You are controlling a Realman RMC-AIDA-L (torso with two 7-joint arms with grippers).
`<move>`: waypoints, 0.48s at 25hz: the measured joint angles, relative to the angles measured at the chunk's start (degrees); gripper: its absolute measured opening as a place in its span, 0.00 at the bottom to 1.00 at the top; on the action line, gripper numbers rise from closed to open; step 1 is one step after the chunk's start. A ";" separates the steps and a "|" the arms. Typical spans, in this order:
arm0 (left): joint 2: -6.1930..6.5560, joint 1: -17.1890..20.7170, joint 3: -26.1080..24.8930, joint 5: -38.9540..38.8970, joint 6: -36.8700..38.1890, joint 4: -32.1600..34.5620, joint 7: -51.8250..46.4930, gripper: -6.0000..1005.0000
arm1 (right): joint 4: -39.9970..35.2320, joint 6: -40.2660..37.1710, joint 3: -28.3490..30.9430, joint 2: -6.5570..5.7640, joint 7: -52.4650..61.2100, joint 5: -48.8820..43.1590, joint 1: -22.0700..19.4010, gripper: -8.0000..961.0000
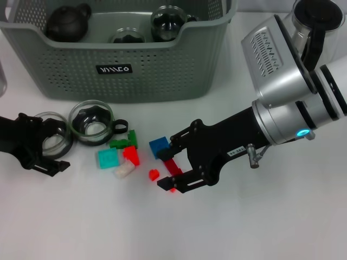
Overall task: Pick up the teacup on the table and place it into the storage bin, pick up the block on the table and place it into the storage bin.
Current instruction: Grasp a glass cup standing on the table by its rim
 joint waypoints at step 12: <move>-0.03 -0.20 3.77 2.04 -0.30 -0.30 -2.50 0.86 | 1.49 -0.02 0.84 -0.09 -0.33 0.00 0.24 0.62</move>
